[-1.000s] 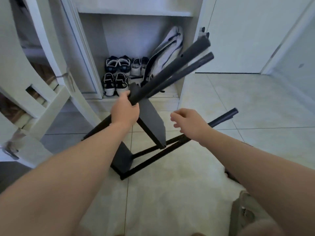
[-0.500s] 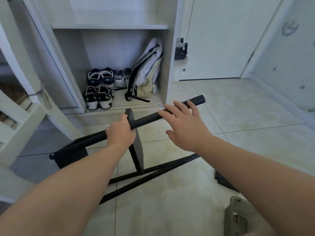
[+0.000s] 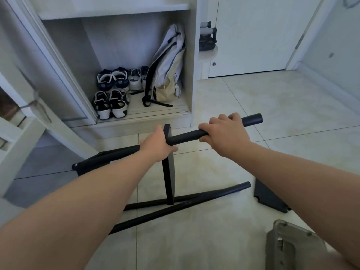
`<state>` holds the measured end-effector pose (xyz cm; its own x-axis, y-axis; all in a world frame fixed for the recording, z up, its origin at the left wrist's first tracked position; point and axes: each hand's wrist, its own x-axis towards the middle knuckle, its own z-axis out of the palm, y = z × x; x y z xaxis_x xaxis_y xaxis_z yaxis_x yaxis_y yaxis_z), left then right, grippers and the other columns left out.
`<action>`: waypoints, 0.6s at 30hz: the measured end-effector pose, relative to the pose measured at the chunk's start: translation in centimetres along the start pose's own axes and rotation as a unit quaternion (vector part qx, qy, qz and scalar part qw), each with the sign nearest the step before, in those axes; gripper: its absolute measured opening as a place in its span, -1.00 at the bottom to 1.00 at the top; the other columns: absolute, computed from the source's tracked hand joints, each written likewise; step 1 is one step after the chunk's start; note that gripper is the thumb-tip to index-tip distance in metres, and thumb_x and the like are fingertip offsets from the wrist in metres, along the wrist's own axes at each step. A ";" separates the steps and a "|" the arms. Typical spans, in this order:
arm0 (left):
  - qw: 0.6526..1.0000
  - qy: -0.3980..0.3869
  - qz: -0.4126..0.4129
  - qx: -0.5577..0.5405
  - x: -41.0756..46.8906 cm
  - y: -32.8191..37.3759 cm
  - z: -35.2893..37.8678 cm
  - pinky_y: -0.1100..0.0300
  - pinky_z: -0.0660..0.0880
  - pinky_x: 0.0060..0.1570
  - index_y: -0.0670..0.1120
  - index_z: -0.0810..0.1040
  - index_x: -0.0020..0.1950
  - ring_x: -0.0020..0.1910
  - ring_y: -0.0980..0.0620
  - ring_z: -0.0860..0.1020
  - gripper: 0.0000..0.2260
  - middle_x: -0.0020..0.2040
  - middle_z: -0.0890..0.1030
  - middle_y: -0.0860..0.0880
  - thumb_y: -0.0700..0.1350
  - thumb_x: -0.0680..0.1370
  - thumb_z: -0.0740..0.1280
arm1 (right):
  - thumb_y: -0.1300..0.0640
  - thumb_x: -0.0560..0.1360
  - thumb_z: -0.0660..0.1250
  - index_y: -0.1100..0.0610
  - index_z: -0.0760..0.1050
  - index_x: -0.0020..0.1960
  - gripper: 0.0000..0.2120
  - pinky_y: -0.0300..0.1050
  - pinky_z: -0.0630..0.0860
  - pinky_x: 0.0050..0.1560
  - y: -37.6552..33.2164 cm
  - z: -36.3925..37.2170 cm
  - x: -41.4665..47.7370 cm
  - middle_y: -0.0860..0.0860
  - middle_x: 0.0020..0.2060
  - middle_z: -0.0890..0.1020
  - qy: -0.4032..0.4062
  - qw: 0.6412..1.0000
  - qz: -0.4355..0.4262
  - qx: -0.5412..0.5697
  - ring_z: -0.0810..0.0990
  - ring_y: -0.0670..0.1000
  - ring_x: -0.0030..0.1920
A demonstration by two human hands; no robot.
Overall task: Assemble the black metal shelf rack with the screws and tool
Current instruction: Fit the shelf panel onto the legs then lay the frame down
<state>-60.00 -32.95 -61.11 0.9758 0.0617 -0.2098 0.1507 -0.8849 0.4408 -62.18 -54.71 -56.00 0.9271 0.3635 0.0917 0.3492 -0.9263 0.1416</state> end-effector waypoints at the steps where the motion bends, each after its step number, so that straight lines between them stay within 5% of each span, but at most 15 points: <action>1: 0.999 -0.040 0.001 -0.034 0.4 -0.1 -0.3 -0.02 0.46 0.19 -0.07 0.17 0.50 0.17 -0.14 0.52 -0.14 0.25 0.52 -0.04 0.18 0.38 0.55 | -0.22 0.67 0.11 -0.12 0.48 0.27 -0.69 0.04 0.25 0.15 0.3 0.5 0.0 -0.09 -0.02 0.56 0.007 1.000 0.006 0.007 0.47 0.04 0.03; 4: 0.983 -0.129 -0.001 -0.127 1.7 -1.1 -1.2 0.04 0.36 0.29 -0.06 0.06 0.61 0.41 -0.15 0.38 0.08 0.50 0.35 -0.09 0.25 0.28 0.58 | -0.21 0.66 0.15 -0.09 0.51 0.25 -0.69 0.05 0.23 0.15 0.7 2.2 0.0 -0.09 -0.06 0.56 0.035 0.999 0.008 0.016 0.47 0.05 -0.01; 8: 0.974 -0.130 -0.016 -0.188 2.6 -1.8 -1.6 -0.13 0.28 0.45 -0.05 0.29 0.54 0.41 -0.15 0.40 -0.11 0.48 0.40 -0.09 0.48 0.38 0.24 | -0.18 0.65 0.21 -0.04 0.56 0.26 -0.68 0.12 0.25 0.19 0.3 3.3 -0.2 -0.05 -0.05 0.62 0.067 0.997 0.010 0.022 0.53 0.10 0.02; 11: 0.977 -0.095 -0.025 -0.188 3.2 -1.8 -1.5 -0.01 0.35 0.34 -0.09 0.40 0.46 0.34 -0.15 0.44 -0.42 0.35 0.49 -0.08 0.28 0.60 0.15 | -0.14 0.64 0.25 0.00 0.58 0.25 -0.69 0.19 0.26 0.25 0.0 3.7 -0.3 -0.01 -0.02 0.65 0.082 0.996 0.015 0.022 0.56 0.14 0.06; 15: 0.979 -0.081 -0.021 -0.186 3.7 -1.9 -0.6 0.16 0.38 -0.19 -0.16 0.55 0.05 -0.04 -0.07 0.54 -0.74 -0.07 0.56 -0.06 0.04 0.63 0.26 | -0.12 0.63 0.29 0.01 0.56 0.25 -0.71 0.24 0.23 0.34 -0.3 4.8 -0.9 0.00 0.03 0.61 0.042 0.997 0.040 0.042 0.52 0.15 0.13; 18: 0.975 -0.127 -0.030 -0.178 4.0 -2.4 0.2 0.08 0.45 0.03 -0.13 0.62 0.11 0.02 -0.08 0.57 -0.73 0.03 0.63 -0.09 0.05 0.62 0.30 | -0.14 0.64 0.25 -0.04 0.49 0.28 -0.72 0.22 0.21 0.38 -0.5 6.6 -1.2 -0.06 0.09 0.55 -0.023 0.996 0.060 0.061 0.46 0.10 0.19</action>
<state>-56.53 -30.73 -63.19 0.8993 -0.0480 -0.4346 0.2966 -0.6632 0.6871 -62.60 -55.32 -62.72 0.9675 0.2471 0.0542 0.2469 -0.9690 0.0107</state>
